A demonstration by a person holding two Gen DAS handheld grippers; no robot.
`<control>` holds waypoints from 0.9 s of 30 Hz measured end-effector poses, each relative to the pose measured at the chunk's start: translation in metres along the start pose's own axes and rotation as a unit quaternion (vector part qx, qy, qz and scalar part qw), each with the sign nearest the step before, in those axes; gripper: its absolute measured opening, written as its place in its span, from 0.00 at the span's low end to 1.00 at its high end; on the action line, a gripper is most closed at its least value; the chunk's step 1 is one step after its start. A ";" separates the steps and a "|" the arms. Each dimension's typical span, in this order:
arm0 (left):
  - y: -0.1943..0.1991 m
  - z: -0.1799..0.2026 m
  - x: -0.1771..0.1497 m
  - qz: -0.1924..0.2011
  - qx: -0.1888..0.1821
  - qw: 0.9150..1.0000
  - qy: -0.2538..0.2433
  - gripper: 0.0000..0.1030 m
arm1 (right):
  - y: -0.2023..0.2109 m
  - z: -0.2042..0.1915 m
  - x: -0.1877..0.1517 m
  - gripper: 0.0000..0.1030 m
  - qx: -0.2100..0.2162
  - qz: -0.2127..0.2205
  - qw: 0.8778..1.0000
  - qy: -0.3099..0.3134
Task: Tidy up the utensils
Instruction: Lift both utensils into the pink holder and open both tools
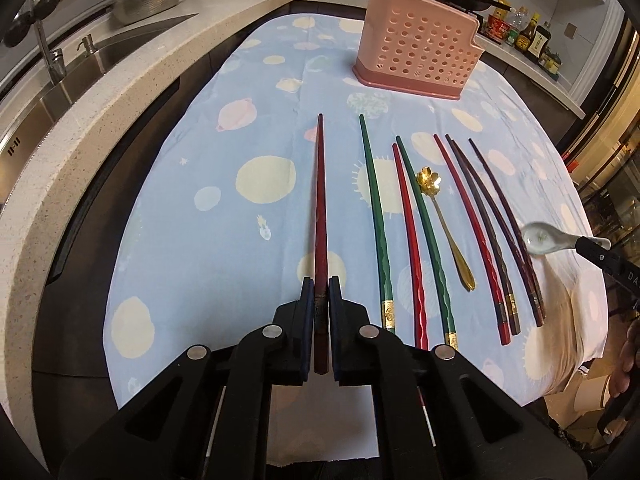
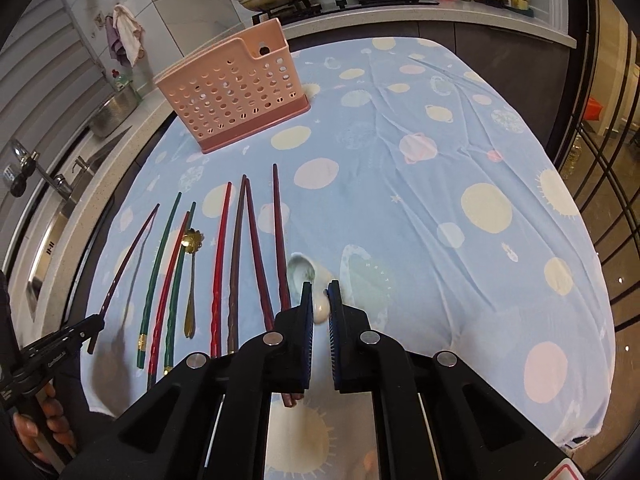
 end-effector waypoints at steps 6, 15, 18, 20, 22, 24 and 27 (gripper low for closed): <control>0.032 -0.009 0.014 0.032 -0.012 0.999 0.015 0.07 | 0.023 -0.011 0.008 0.06 0.005 0.028 1.000 0.011; 0.074 -0.010 0.083 0.110 -0.025 0.993 0.021 0.07 | 0.036 -0.034 0.056 0.06 0.032 0.070 0.996 0.035; 0.086 -0.006 0.119 0.143 -0.020 0.989 0.017 0.07 | 0.036 -0.042 0.082 0.06 0.042 0.087 0.994 0.045; 0.095 -0.005 0.141 0.164 -0.021 0.986 0.017 0.07 | 0.035 -0.047 0.100 0.06 0.050 0.097 0.993 0.049; 0.105 -0.001 0.165 0.185 -0.022 0.982 0.018 0.07 | 0.033 -0.050 0.120 0.06 0.056 0.107 0.991 0.053; 0.119 0.002 0.187 0.208 -0.023 0.978 0.019 0.07 | 0.030 -0.052 0.140 0.06 0.060 0.116 0.990 0.054; 0.143 0.008 0.219 0.245 -0.030 0.969 0.020 0.07 | 0.027 -0.055 0.173 0.06 0.064 0.135 0.987 0.056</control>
Point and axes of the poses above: each gripper's, at about its wrist camera, not at the fingertips, and y roughly against the way its jaws point, z to its right, x to its top, the point moved 2 cm from there along -y, roughly the way its jaws point, and after that the axes turned 13 degrees about x, right-handed, at the moved point
